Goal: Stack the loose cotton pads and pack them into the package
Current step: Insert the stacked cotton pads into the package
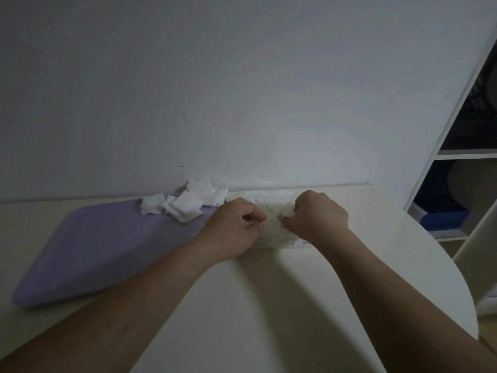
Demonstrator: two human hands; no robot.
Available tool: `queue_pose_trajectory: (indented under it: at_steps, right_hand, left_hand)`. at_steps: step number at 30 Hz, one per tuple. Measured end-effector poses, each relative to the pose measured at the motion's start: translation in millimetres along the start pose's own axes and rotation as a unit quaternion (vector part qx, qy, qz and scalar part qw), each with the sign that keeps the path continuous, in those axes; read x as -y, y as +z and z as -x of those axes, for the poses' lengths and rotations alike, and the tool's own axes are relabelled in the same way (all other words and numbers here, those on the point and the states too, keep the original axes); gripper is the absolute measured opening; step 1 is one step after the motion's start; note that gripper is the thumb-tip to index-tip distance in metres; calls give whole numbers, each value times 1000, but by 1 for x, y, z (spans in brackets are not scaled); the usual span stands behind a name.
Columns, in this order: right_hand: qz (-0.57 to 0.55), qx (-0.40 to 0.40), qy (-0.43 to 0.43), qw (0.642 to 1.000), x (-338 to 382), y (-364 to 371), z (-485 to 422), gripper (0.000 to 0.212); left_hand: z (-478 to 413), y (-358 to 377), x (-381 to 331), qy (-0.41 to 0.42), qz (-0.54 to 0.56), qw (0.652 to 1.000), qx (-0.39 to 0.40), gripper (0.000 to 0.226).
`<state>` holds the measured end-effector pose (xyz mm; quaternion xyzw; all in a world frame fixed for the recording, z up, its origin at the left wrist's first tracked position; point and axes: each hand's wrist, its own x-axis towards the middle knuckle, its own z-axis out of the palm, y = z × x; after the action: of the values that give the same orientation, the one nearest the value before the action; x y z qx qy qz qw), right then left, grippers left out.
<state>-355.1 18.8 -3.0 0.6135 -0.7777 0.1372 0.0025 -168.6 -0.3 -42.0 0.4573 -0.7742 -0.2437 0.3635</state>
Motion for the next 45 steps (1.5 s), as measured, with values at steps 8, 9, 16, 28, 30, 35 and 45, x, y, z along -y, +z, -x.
queue_pose_trajectory:
  at_steps: [8, 9, 16, 28, 30, 35, 45]
  right_hand:
    - [50, 81, -21, 995, 17, -14, 4, 30]
    - [58, 87, -19, 994, 18, -12, 4, 27]
    - [58, 194, -36, 979, 24, -7, -4, 36]
    - [-178, 31, -143, 973, 102, -17, 0, 22]
    - [-246, 74, -150, 955, 129, 7, -5, 33]
    - [-185, 121, -173, 960, 175, 47, -31, 57]
    - [-69, 176, -163, 968, 202, 92, -87, 65]
  left_hand:
    - [1, -5, 9, 30, -10, 998, -55, 13]
    - [1, -5, 11, 33, -18, 998, -59, 11]
    - [1, 0, 15, 28, -6, 999, -27, 8]
    - [-3, -61, 62, -1, -149, 986, -69, 21]
    - [-8, -80, 78, -54, -243, 967, -52, 38]
    - [-30, -105, 138, -160, -317, 933, 48, 74]
    - [-4, -126, 174, -81, -274, 956, 73, 62]
